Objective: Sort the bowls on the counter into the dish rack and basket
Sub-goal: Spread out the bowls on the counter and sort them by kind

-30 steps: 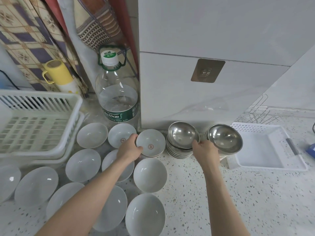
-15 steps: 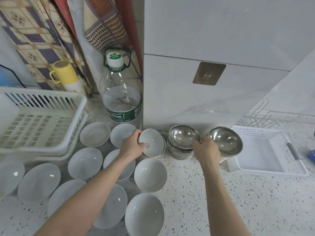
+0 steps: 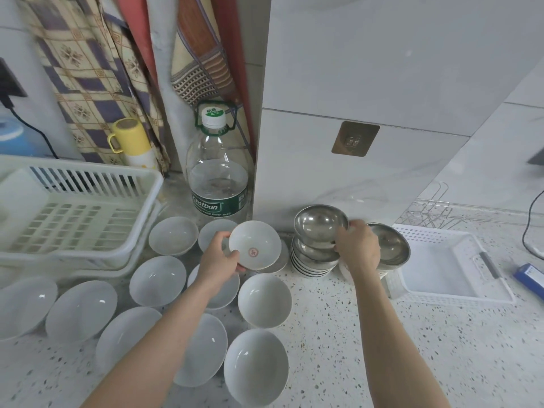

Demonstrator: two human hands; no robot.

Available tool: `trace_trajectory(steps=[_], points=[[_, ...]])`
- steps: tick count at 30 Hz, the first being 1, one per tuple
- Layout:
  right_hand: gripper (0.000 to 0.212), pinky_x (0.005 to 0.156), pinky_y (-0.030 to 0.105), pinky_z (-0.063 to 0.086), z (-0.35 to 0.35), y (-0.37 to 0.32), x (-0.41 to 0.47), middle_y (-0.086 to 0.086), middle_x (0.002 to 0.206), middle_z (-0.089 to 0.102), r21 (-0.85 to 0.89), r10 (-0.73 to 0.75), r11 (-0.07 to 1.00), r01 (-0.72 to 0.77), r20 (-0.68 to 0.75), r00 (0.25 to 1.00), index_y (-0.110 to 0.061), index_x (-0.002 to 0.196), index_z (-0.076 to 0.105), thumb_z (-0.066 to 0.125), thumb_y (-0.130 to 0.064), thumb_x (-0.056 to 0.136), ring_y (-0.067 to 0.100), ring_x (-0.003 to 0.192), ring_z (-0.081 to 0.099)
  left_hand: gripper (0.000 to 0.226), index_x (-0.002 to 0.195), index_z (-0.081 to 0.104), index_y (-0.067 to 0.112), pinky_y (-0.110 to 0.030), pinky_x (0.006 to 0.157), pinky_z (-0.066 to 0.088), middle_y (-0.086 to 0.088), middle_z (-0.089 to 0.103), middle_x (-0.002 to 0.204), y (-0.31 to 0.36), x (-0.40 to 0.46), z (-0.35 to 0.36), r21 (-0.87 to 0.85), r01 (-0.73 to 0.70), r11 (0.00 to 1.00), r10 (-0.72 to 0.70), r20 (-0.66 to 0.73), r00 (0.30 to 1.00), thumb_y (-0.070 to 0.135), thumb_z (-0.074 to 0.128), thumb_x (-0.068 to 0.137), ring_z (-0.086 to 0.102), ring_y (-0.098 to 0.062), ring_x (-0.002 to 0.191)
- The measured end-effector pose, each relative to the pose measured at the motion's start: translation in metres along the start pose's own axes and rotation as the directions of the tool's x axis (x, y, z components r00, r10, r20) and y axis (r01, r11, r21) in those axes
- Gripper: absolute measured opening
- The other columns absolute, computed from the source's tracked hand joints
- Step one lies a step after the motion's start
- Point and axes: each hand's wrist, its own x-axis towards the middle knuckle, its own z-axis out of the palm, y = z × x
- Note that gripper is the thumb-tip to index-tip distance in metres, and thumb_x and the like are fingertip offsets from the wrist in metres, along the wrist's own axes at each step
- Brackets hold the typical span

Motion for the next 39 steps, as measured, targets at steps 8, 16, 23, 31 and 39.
trace_trajectory(steps=[8, 16, 23, 31, 39], points=[[0.039, 0.052, 0.023, 0.050, -0.015, 0.011, -0.052, -0.002, 0.083, 0.069, 0.492, 0.051, 0.871, -0.011, -0.068, 0.996, -0.009, 0.127, 0.059, 0.049, -0.011, 0.089, 0.003, 0.051, 0.059, 0.039, 0.122, 0.048, 0.019, -0.016, 0.032, 0.020, -0.013, 0.068, 0.064, -0.016, -0.041, -0.028, -0.396, 0.174, 0.902, -0.132, 0.131, 0.983, -0.006, 0.046, 0.091, 0.060, -0.017, 0.050], [0.038, 0.044, 0.020, 0.034, -0.010, 0.057, -0.121, 0.008, 0.063, 0.059, 0.622, 0.242, 0.754, -0.213, 0.039, 0.970, -0.019, 0.120, 0.064, 0.048, -0.006, 0.088, 0.003, 0.043, 0.047, 0.038, 0.113, 0.051, 0.027, -0.016, 0.035, 0.021, -0.018, 0.068, 0.058, -0.033, -0.081, -0.053, -0.408, 0.282, 0.869, -0.147, 0.331, 0.932, -0.005, 0.044, 0.093, 0.040, -0.007, 0.034], [0.037, 0.048, 0.024, 0.035, 0.012, 0.082, -0.171, 0.009, 0.067, 0.063, 0.642, 0.415, 0.684, -0.347, 0.048, 0.908, -0.016, 0.124, 0.060, 0.047, -0.006, 0.091, 0.011, 0.054, 0.050, 0.043, 0.129, 0.045, 0.019, -0.015, 0.032, 0.022, -0.015, 0.067, 0.054, -0.058, -0.094, -0.067, -0.377, 0.351, 0.857, -0.191, 0.399, 0.897, -0.005, 0.043, 0.094, 0.040, -0.005, 0.030], [0.042, 0.052, 0.026, 0.036, 0.031, 0.105, -0.185, 0.015, 0.081, 0.069, 0.549, 0.487, 0.711, -0.440, 0.067, 0.871, -0.015, 0.130, 0.049, 0.047, -0.005, 0.089, 0.009, 0.056, 0.055, 0.043, 0.127, 0.047, 0.024, -0.016, 0.034, 0.026, -0.019, 0.069, 0.060, -0.079, -0.100, -0.075, -0.348, 0.331, 0.877, -0.171, 0.419, 0.892, -0.004, 0.046, 0.093, 0.043, -0.008, 0.036], [0.046, 0.052, 0.026, 0.038, 0.038, 0.117, -0.144, 0.017, 0.084, 0.073, 0.419, 0.457, 0.753, -0.508, 0.224, 0.861, -0.013, 0.133, 0.041, 0.043, -0.004, 0.089, 0.009, 0.052, 0.058, 0.045, 0.126, 0.045, 0.026, -0.018, 0.036, 0.028, -0.020, 0.069, 0.063, -0.067, -0.108, -0.049, -0.287, 0.281, 0.916, -0.181, 0.331, 0.926, -0.003, 0.049, 0.092, 0.040, -0.010, 0.037]])
